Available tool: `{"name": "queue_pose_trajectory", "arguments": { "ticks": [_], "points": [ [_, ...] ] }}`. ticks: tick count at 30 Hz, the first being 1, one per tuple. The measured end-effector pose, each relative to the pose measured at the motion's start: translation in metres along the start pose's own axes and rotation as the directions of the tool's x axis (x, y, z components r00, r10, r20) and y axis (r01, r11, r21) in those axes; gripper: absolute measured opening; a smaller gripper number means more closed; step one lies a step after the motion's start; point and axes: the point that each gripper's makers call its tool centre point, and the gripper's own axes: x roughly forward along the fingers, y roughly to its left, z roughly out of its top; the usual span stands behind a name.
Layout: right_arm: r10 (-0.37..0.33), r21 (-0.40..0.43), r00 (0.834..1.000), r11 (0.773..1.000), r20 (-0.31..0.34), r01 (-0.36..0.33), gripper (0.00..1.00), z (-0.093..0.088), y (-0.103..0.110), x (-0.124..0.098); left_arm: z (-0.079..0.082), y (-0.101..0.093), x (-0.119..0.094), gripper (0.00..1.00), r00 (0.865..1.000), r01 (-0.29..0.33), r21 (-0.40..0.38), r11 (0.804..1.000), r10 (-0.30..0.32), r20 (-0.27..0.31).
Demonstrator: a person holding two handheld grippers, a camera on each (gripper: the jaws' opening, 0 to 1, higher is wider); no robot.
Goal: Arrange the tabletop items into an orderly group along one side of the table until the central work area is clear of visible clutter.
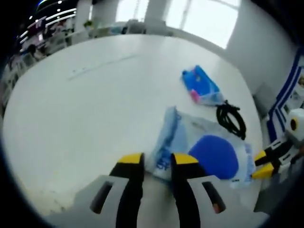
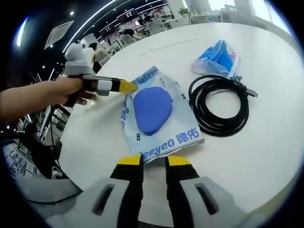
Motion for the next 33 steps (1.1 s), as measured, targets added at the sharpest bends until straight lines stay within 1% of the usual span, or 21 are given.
{"name": "queue_pose_trajectory", "arguments": {
  "ticks": [2,5,6,9,12,13,14,16,21,24,29,33],
  "points": [
    [0.001,0.003,1.000,1.000,-0.004,-0.001,0.14,0.000,0.000,0.001,-0.002,-0.003,-0.002,0.17,1.000,0.003,0.022,1.000,-0.003,-0.008],
    [0.026,0.028,1.000,0.999,-0.013,-0.026,0.06,-0.002,0.006,0.001,-0.006,-0.006,-0.004,0.13,1.000,0.004,0.045,0.999,-0.003,-0.018],
    [0.038,0.028,0.999,0.999,-0.013,-0.038,0.05,-0.003,0.008,0.002,-0.007,-0.006,-0.004,0.12,1.000,0.006,0.057,0.998,-0.004,-0.022],
    [0.042,-0.006,0.999,0.999,-0.018,-0.042,0.04,-0.004,0.011,0.002,-0.011,-0.009,-0.005,0.10,1.000,-0.003,0.092,0.996,0.006,-0.030],
    [0.049,-0.003,0.999,0.999,-0.020,-0.049,0.03,-0.005,0.012,0.002,-0.013,-0.009,-0.006,0.06,0.999,-0.011,0.109,0.994,0.014,-0.034],
    [0.050,-0.005,0.999,0.999,-0.022,-0.050,0.03,-0.005,0.012,0.002,-0.013,-0.009,-0.006,0.06,0.999,-0.012,0.126,0.992,0.017,-0.037],
    [0.054,-0.010,0.998,0.998,-0.020,-0.054,0.03,-0.004,0.013,0.002,-0.014,-0.009,-0.007,0.05,0.999,-0.016,0.165,0.986,0.023,-0.043],
    [0.058,-0.012,0.998,0.998,-0.017,-0.059,0.02,-0.003,0.015,0.001,-0.016,-0.010,-0.009,0.04,0.998,-0.020,0.196,0.980,0.031,-0.050],
    [0.057,-0.058,0.998,0.997,-0.007,-0.058,0.01,0.001,0.018,-0.002,-0.021,-0.010,-0.015,0.02,0.997,-0.023,0.261,0.965,0.042,-0.068],
    [0.053,-0.078,0.999,0.996,0.001,-0.053,0.01,0.003,0.018,-0.003,-0.023,-0.009,-0.021,0.01,0.996,-0.030,0.264,0.964,0.050,-0.069],
    [0.051,-0.101,0.999,0.994,0.010,-0.050,0.00,0.007,0.020,-0.004,-0.029,-0.008,-0.031,0.01,0.996,-0.044,0.240,0.970,0.062,-0.068],
    [0.052,-0.118,0.998,0.992,0.021,-0.050,0.00,0.010,0.022,-0.005,-0.031,-0.006,-0.040,0.01,0.996,-0.060,0.215,0.975,0.073,-0.052]
  ]
}}
